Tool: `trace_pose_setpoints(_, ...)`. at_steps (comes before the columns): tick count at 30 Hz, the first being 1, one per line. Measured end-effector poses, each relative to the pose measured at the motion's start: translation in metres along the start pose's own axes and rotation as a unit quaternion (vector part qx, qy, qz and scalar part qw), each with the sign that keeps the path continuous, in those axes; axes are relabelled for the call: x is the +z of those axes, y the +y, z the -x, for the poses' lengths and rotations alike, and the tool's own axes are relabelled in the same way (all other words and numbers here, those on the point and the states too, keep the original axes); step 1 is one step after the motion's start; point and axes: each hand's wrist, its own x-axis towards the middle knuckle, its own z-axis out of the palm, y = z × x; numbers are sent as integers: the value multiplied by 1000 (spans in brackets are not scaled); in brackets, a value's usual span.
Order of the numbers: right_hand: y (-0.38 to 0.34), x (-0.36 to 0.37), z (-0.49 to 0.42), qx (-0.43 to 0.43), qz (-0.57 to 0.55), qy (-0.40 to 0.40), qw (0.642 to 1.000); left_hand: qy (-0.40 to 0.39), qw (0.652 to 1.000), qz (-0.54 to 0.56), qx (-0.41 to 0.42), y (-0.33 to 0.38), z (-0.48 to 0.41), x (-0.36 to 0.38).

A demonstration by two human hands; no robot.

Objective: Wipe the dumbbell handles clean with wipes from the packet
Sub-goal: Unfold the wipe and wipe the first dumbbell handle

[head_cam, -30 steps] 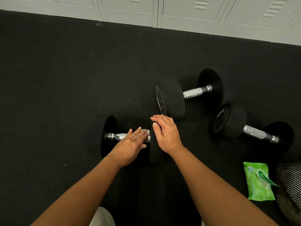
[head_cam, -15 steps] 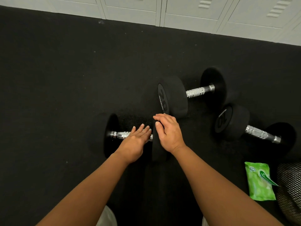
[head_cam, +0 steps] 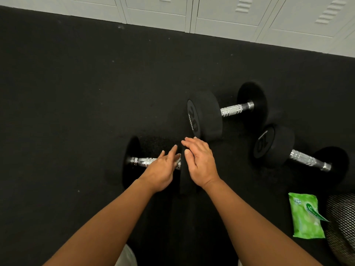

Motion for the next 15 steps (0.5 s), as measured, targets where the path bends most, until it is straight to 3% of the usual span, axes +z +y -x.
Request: trace_pose_setpoints(15,-9,2,36,-29,89,-8,996,-1,996,-85,19,-3,24,15)
